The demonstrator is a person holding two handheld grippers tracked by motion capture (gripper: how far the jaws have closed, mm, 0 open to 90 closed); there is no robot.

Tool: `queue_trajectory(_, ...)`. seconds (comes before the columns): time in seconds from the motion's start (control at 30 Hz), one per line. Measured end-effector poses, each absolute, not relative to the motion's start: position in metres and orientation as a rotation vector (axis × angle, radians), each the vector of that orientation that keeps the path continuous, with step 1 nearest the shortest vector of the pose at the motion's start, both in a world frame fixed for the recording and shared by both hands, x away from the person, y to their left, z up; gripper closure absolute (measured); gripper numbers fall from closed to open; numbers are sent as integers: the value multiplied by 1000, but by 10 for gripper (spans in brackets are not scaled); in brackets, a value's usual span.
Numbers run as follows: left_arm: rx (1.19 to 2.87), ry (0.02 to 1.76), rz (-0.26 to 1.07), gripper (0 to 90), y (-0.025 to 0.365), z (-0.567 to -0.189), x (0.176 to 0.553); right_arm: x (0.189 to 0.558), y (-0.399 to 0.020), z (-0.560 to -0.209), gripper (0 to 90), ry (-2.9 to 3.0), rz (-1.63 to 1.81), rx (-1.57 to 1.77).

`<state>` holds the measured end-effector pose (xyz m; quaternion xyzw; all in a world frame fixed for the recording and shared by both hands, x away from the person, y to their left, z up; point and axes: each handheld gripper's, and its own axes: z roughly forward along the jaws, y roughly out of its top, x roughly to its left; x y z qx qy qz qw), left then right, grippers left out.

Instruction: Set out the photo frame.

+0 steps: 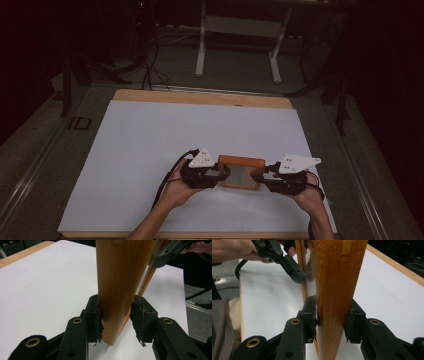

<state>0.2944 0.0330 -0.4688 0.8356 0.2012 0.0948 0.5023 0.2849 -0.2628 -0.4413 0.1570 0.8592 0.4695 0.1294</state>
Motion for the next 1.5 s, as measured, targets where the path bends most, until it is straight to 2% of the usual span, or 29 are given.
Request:
queue_trajectory(0.53, 1983, 570, 242, 604, 55, -460, 302, 301, -246, -448, 642, 2457, 1500, 570)
queue_trajectory(0.83, 1959, 710, 200, 599, 73, -470, 315, 323, -224, -463, 605, 2461, 1545, 715)
queue_trajectory(1.5, 1933, 836, 151, 600, 92, -483, 325, 348, -202, -482, 586, 2501, 1604, 809)
